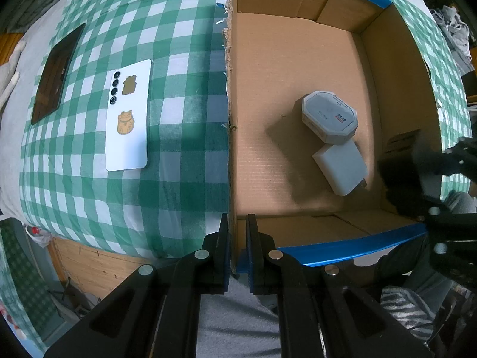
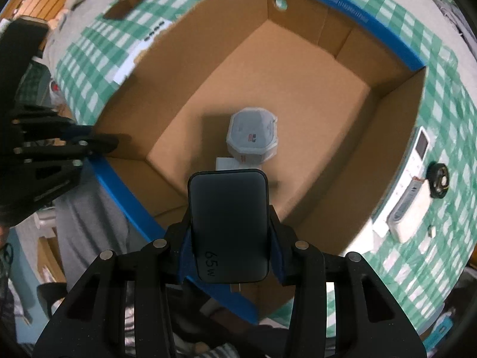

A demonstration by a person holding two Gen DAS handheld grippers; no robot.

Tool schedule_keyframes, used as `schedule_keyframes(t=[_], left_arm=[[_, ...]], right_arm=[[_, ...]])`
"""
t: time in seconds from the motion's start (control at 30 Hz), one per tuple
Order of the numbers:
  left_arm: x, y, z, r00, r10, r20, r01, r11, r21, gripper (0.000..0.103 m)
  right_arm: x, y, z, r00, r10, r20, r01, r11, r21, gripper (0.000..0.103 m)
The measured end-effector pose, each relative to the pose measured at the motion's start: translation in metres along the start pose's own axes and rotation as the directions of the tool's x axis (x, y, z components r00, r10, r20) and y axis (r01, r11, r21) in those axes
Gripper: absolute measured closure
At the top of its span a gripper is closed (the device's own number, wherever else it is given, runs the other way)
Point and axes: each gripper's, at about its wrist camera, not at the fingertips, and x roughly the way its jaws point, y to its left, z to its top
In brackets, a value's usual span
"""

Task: Flip cup upside down
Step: 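Carry the black power bank with the right gripper into the box, then open the right gripper to drop the black power bank in the box, then move the right gripper to the white oval power bank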

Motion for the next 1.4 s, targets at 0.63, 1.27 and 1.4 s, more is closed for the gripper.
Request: schedule_keyframes(t=[0.63, 1.27, 1.4], left_arm=[[0.002, 0.000, -0.001, 1.000, -0.004, 0.006, 0.004, 1.000, -0.002, 0.095], [0.004, -0.002, -0.002, 1.000, -0.008, 0.007, 0.008, 1.000, 0.007, 0.095], [0.005, -0.002, -0.003, 1.000, -0.009, 0.007, 0.008, 1.000, 0.008, 0.095]], right_arm=[[0.014, -0.003, -0.002, 1.000, -0.008, 0.011, 0.008, 1.000, 0.016, 0.055], [-0.083, -0.031, -0.026, 0.981, -0.031, 0.189, 0.016, 0.997, 0.080, 0.036], [-0.095, -0.049, -0.038, 0.979, -0.043, 0.200, 0.021, 0.994, 0.111, 0.036]])
